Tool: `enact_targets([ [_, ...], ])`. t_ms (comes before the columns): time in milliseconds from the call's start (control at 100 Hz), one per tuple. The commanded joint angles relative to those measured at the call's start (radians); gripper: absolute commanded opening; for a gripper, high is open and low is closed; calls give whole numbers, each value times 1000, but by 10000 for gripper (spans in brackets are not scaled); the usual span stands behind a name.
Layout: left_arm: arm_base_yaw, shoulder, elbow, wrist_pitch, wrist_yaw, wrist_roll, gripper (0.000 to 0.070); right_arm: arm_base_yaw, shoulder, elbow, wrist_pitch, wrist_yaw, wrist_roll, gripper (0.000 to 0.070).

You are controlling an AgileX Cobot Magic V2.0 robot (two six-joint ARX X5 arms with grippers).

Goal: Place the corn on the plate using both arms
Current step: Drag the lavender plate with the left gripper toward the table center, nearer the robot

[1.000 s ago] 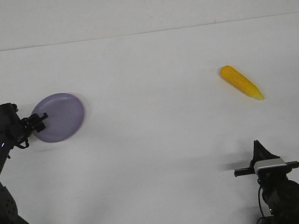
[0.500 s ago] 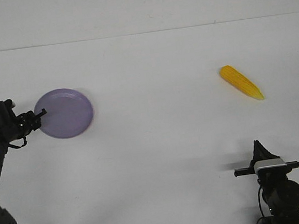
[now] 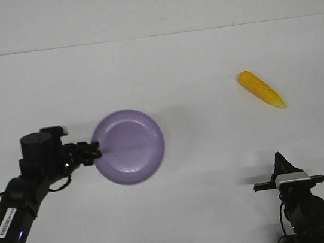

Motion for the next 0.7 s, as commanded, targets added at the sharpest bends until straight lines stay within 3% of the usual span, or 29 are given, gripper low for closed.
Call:
enact_targets([
  [0,-102,13,-58,15,-17,-58,7,1,0,-3,10,0,13,17],
  [260,-333,42,-257,171,-128,-176,7,1,0,-3,10,0,13,17],
  [690,-364,133,-276,200,-176,-147,8,1,0,-3,10,0,13,17],
])
